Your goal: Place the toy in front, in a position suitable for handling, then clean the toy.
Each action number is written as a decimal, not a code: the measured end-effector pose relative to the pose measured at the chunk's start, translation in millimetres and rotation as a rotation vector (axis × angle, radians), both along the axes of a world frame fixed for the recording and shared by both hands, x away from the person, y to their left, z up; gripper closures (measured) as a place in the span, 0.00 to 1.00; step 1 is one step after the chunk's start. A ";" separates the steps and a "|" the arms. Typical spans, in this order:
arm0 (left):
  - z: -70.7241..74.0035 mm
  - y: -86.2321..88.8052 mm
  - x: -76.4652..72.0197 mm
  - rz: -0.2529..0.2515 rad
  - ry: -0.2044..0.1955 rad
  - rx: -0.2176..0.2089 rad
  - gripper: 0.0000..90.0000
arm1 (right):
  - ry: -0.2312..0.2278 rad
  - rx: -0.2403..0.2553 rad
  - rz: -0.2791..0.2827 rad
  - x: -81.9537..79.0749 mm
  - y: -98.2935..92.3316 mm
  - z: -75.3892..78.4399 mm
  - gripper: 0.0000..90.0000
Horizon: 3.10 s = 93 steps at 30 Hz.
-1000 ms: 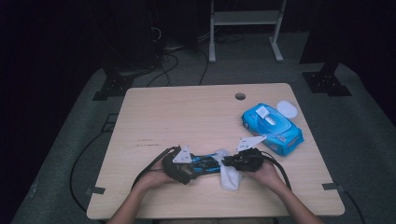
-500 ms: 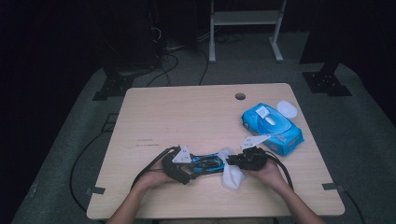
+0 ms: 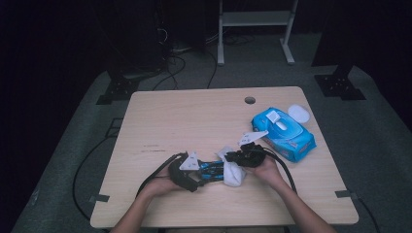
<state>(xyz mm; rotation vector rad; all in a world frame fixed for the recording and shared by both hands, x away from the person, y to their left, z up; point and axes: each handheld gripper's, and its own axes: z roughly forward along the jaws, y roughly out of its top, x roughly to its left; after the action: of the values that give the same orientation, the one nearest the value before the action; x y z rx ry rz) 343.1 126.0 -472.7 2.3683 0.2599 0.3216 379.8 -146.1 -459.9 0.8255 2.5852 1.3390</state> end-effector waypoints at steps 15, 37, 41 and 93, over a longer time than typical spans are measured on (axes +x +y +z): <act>-0.9 2.3 1.7 -0.002 0.008 -0.011 0.26 | 0.027 0.012 -0.012 -24.1 -29.0 -7.6 0.89; -0.2 3.2 3.7 0.003 0.010 -0.007 0.27 | 0.014 0.009 0.042 -31.6 -9.2 -3.7 0.91; 0.4 2.6 3.9 0.005 0.012 0.000 0.27 | -0.008 0.011 0.081 -38.7 1.0 -0.7 0.91; 0.4 0.7 -0.1 -0.001 -0.019 -0.009 0.40 | -0.020 -0.075 0.121 -2.3 69.6 8.5 0.92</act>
<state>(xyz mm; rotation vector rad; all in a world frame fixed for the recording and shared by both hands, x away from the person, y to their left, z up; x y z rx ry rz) 343.0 126.8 -472.3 2.3553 0.2508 0.3410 377.5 -76.5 -451.5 0.6501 2.6909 1.2631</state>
